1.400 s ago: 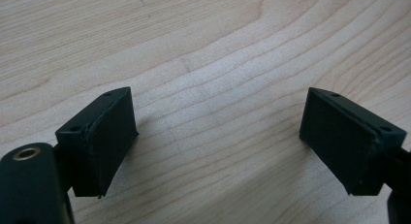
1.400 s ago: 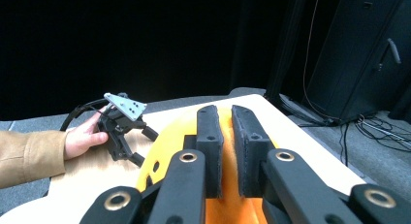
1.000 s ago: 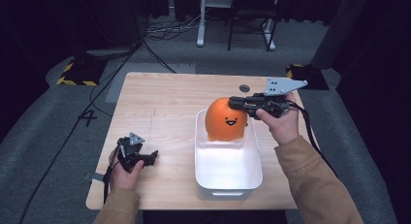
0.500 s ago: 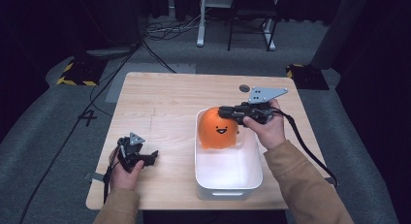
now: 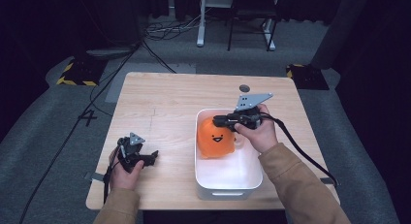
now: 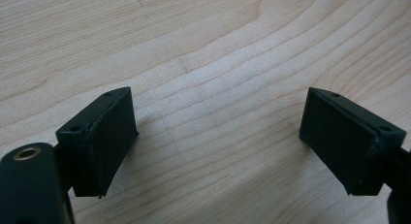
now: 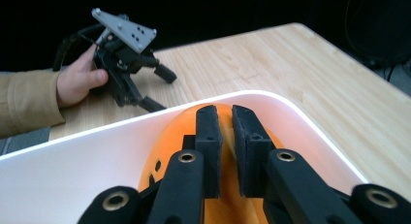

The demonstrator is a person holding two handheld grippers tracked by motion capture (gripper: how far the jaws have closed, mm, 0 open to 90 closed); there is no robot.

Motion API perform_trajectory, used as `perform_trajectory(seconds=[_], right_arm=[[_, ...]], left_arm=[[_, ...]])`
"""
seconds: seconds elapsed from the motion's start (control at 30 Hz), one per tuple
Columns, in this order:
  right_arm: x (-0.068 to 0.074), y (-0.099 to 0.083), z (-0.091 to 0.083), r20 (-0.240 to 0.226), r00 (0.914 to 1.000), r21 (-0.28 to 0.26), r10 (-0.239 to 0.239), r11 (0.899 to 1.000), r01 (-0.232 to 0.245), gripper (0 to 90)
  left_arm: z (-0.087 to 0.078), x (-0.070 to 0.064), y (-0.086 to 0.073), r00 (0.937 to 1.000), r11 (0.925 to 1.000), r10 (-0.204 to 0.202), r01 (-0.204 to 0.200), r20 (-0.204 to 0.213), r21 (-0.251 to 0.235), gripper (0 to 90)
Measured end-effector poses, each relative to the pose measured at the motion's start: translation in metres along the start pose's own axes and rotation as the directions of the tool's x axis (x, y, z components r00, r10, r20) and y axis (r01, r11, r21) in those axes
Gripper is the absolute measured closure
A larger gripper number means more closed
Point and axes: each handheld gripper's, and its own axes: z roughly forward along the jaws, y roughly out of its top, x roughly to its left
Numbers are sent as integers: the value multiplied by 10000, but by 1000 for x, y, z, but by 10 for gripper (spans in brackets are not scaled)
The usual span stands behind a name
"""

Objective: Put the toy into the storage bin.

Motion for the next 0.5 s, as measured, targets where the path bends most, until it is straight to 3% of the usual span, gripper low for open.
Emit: perform_trajectory(seconds=[0.2,0.5], right_arm=[[-1,0,3,-10,9999,382,105,9992,-104,816],[1,1,9,113,9999,1069,-129,9942,116,813]], left_arm=[[0,0,0,10000,10000,4,-4,-16,24,135],[0,0,0,10000,10000,9,-9,-27,28,136]])
